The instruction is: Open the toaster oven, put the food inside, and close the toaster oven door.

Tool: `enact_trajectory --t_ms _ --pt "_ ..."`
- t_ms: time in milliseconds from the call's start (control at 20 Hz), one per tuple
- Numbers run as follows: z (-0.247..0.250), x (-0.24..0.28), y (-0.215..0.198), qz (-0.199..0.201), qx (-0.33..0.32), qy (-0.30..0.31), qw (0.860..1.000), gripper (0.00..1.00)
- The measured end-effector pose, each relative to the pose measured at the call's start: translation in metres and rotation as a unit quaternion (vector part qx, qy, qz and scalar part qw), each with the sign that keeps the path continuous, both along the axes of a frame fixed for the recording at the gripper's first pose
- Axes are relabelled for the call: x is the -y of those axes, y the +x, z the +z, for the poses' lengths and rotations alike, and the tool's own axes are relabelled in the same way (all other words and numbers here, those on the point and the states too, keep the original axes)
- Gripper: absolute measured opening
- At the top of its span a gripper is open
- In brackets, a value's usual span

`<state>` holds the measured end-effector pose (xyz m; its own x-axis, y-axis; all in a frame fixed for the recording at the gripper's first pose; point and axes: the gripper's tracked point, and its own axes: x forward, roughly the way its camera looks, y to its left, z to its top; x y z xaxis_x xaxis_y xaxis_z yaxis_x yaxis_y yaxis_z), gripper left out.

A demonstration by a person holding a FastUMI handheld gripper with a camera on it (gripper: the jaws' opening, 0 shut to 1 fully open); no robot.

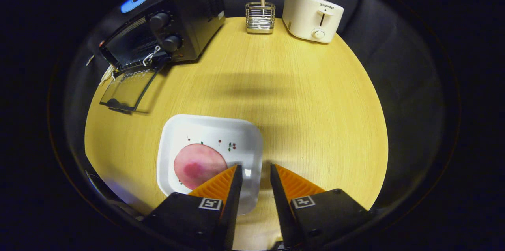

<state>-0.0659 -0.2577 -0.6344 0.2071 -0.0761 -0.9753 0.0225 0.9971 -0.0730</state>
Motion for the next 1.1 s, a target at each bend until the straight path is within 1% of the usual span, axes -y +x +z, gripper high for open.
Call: enact_trajectory --t_ms 50,200,250,300,350,400,500,600,800,900,950,1100 --pt "-0.003 0.001 -0.002 -0.005 -0.010 0.003 1.000 0.47" --pt "-0.004 0.000 -0.002 -0.006 -0.029 0.014 0.999 0.46" --pt "-0.011 -0.004 -0.003 -0.005 -0.037 0.028 0.999 0.47" --pt "-0.012 0.000 0.000 -0.022 -0.043 0.027 0.998 0.47" --pt "-0.026 0.005 0.003 -0.028 -0.056 0.042 0.997 0.15" --pt "-0.016 0.005 0.003 -0.030 -0.063 0.047 0.996 0.15" --pt "-0.016 0.001 0.003 -0.021 -0.074 0.058 0.995 0.15" --pt "-0.015 -0.003 0.003 -0.039 -0.086 0.075 0.993 0.05" --pt "-0.015 -0.002 -0.002 -0.079 -0.118 0.137 0.980 0.05" --pt "-0.014 -0.005 -0.004 -0.101 -0.135 0.178 0.969 0.05" --pt "-0.015 -0.007 -0.008 -0.114 -0.147 0.204 0.961 0.05" --pt "-0.014 -0.011 -0.008 -0.175 -0.153 0.265 0.936 0.05"
